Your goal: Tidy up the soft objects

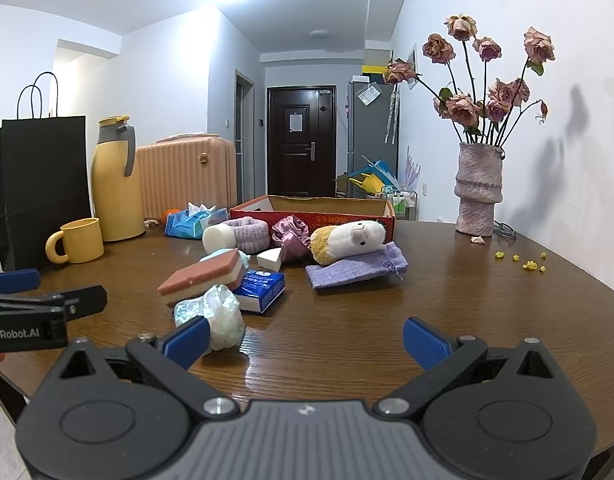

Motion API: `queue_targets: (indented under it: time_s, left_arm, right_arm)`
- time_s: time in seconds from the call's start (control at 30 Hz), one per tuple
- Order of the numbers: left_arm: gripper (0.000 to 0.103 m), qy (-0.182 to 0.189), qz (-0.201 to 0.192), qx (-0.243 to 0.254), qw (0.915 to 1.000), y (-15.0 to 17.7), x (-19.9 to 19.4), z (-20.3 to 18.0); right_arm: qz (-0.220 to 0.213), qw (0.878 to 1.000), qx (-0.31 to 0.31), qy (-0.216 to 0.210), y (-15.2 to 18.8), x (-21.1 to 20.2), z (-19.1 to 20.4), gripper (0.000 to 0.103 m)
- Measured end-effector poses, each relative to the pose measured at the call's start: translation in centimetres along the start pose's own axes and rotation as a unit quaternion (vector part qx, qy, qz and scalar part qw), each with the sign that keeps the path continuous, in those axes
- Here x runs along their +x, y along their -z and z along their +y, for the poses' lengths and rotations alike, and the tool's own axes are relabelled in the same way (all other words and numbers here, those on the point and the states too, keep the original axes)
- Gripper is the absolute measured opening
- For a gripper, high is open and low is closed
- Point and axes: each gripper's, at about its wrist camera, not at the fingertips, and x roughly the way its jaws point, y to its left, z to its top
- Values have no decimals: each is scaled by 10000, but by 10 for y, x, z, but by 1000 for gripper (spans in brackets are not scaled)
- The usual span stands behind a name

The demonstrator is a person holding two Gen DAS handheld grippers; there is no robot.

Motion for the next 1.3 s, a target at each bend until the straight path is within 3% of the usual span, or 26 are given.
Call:
queue_targets:
  time_s: [1.3]
  left_arm:
    - [103, -141, 87, -126, 9998, 2, 13, 22]
  right_arm:
    - [277, 9990, -221, -284, -2, 28, 19, 103]
